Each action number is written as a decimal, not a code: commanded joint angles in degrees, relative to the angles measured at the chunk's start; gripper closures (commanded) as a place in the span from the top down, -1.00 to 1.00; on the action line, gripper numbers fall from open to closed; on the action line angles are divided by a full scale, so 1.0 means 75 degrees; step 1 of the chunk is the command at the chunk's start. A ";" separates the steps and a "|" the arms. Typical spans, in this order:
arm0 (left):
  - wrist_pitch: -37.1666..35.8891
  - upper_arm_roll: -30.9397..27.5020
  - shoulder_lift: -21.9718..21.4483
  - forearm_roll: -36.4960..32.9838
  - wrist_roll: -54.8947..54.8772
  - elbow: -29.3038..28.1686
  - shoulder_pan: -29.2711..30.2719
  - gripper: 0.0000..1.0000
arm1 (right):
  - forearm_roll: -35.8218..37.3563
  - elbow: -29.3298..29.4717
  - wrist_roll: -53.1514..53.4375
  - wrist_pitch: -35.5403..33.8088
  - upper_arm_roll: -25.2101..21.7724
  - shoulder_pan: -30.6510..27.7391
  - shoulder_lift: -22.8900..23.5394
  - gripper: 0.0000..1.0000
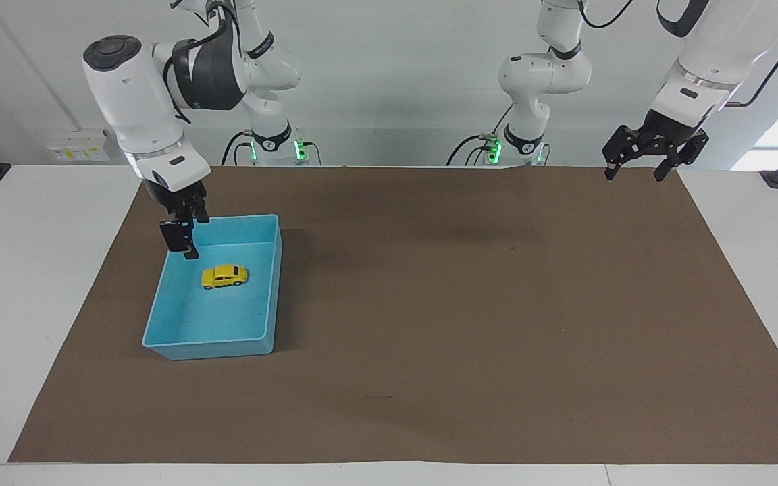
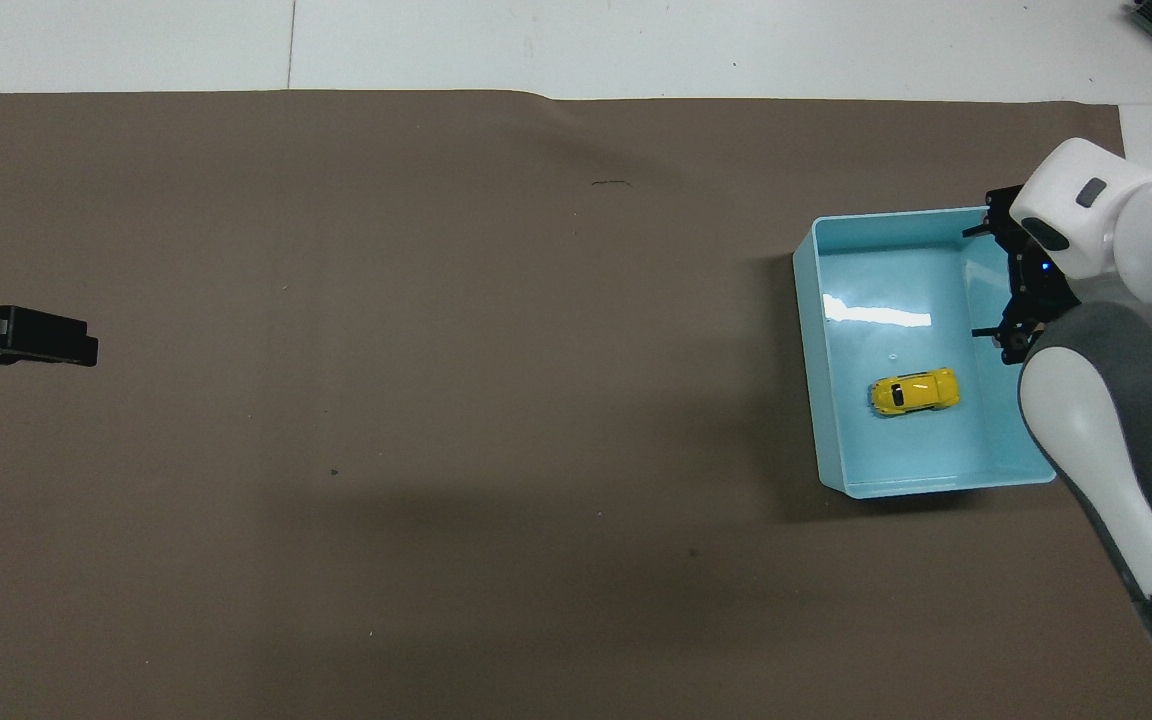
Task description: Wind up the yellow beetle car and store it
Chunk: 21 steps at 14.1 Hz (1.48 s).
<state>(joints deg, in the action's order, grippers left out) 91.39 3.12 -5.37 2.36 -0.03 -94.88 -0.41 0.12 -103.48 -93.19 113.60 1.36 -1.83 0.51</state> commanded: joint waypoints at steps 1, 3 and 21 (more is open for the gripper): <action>-0.0091 0.0017 -0.0058 0.0119 -0.0043 -0.0029 0.0066 1.00 | -0.0086 0.0028 0.0387 -0.0112 -0.0144 0.0056 -0.0208 1.00; -0.0091 0.0006 -0.0058 0.0119 -0.0043 -0.0029 0.0066 1.00 | -0.0039 0.0016 0.1044 -0.0205 -0.0239 0.0162 -0.0361 1.00; -0.0091 0.0006 -0.0058 0.0119 -0.0043 -0.0029 0.0066 1.00 | -0.0015 0.0755 0.6986 -0.1798 -0.0556 0.0338 -0.0525 1.00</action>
<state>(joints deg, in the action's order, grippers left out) 91.39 3.12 -5.37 2.36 -0.03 -94.88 -0.41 0.06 -98.61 -43.58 102.18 -2.33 0.46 -3.47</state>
